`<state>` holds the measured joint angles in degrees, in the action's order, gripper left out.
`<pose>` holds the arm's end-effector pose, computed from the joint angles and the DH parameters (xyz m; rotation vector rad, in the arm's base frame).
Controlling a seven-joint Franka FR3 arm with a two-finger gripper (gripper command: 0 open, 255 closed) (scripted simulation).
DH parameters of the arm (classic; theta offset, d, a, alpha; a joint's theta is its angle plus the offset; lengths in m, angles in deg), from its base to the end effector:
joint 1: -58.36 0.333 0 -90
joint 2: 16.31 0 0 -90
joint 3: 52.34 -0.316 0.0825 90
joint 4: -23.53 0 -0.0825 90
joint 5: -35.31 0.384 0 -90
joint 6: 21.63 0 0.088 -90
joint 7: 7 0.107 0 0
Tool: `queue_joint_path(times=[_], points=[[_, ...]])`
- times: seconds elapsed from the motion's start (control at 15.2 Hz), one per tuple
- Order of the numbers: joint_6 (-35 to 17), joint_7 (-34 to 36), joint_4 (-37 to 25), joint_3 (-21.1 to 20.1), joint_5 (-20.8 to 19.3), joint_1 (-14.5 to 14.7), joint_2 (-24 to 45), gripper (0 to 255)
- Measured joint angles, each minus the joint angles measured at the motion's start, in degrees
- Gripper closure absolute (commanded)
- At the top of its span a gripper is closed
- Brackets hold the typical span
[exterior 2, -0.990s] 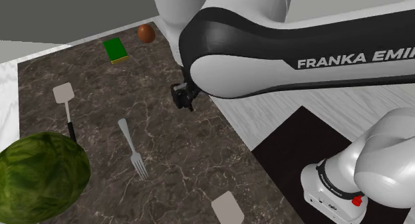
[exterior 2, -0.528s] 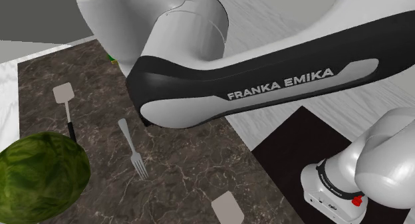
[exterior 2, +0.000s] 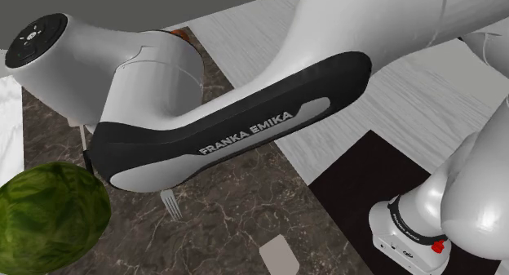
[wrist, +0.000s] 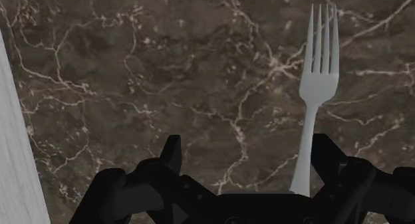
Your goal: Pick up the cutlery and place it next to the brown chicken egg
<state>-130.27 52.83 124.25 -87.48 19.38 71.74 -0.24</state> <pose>0.4424 0.4300 0.4244 3.0104 -0.1627 0.0456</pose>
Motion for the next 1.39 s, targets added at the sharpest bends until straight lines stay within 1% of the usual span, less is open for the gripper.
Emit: queue_joint_path(times=[0.26, 0.33, 0.53, 0.79, 1.19, 1.25, 1.39], points=[[2.21, 4.23, -10.07, 1.04, -5.43, 5.49, 9.86, 0], [2.30, 4.45, -11.15, 1.29, -6.02, 6.03, 11.00, 0], [1.07, 5.00, -10.98, 1.70, -6.81, 6.40, 12.28, 0], [-1.42, 5.49, -9.09, 2.09, -7.48, 6.21, 13.05, 0], [-2.00, 5.59, -8.67, 2.18, -7.63, 6.16, 13.21, 0], [-2.00, 5.59, -8.67, 2.18, -7.63, 6.16, 13.21, 255], [-2.03, 5.59, -8.72, 2.14, -7.62, 6.18, 13.16, 255]])
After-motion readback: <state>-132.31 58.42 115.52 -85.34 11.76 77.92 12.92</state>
